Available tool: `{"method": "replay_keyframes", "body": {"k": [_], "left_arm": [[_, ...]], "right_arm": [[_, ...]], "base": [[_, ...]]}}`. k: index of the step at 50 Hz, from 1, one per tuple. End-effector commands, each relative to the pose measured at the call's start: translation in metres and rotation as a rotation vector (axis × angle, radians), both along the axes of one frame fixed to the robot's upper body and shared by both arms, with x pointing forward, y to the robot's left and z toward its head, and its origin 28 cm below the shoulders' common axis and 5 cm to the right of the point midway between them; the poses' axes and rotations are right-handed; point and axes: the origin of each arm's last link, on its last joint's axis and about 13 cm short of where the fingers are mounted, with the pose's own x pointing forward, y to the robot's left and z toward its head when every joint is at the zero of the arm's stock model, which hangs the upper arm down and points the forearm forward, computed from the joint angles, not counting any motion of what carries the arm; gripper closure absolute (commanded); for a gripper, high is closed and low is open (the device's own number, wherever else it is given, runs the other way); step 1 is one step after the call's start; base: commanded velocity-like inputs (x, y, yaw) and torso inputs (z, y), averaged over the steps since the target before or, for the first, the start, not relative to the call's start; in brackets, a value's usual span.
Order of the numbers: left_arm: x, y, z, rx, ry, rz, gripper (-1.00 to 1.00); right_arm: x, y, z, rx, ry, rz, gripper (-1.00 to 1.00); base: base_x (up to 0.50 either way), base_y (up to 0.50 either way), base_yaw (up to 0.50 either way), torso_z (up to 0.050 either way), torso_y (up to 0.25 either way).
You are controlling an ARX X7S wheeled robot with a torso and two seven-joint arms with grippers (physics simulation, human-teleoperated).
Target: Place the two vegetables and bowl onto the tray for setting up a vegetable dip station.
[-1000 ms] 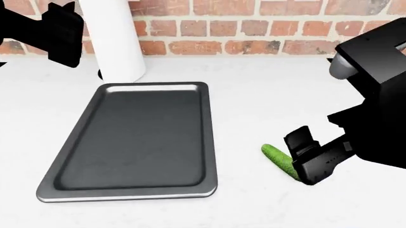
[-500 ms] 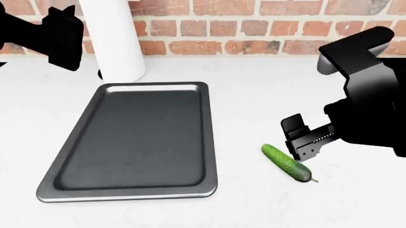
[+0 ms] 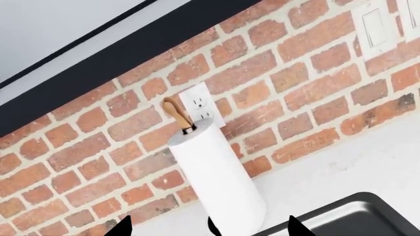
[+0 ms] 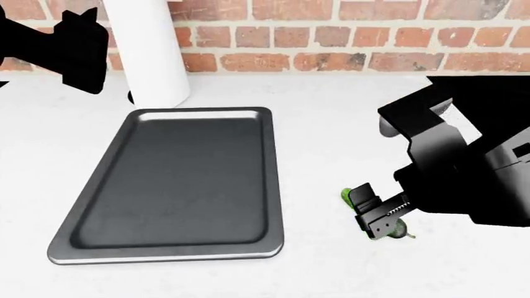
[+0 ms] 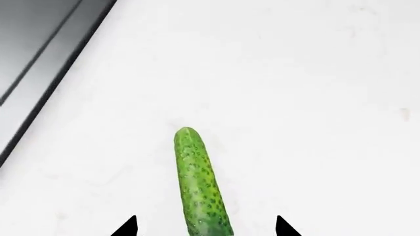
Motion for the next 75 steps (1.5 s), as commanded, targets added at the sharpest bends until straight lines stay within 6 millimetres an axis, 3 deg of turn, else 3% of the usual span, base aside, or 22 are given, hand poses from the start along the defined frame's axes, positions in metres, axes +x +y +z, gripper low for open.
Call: {"method": "replay_keyframes", "body": {"k": [1,35,36,60,69,75], "left_arm": [[0.0,0.001,-0.001,0.001,0.0,0.003,-1.0],[-0.003,0.001,0.001,-0.001,-0.005,0.002,-1.0],[-0.003,0.001,0.001,-0.003,-0.005,0.004,-1.0],[-0.006,0.004,0.001,-0.01,-0.007,0.018,-1.0],[-0.009,0.004,0.004,-0.012,-0.015,0.016,-1.0],[-0.007,0.002,0.005,-0.006,-0.014,0.012,-1.0]], "right_arm": [[0.005,0.006,-0.015,-0.02,0.033,0.036,-1.0],[0.016,0.005,-0.06,-0.09,0.219,-0.01,-1.0],[0.016,0.004,-0.061,-0.088,0.238,-0.035,1.0],[0.02,0.004,-0.058,-0.109,0.255,-0.034,1.0],[-0.005,0.013,-0.005,-0.053,0.141,0.032,1.0],[-0.014,0.032,0.031,-0.068,0.041,0.102,1.0]], "base": [[0.0,0.0,0.0,0.0,0.0],[0.0,0.0,0.0,0.0,0.0],[0.0,0.0,0.0,0.0,0.0],[0.0,0.0,0.0,0.0,0.0],[0.0,0.0,0.0,0.0,0.0],[0.0,0.0,0.0,0.0,0.0]]}}
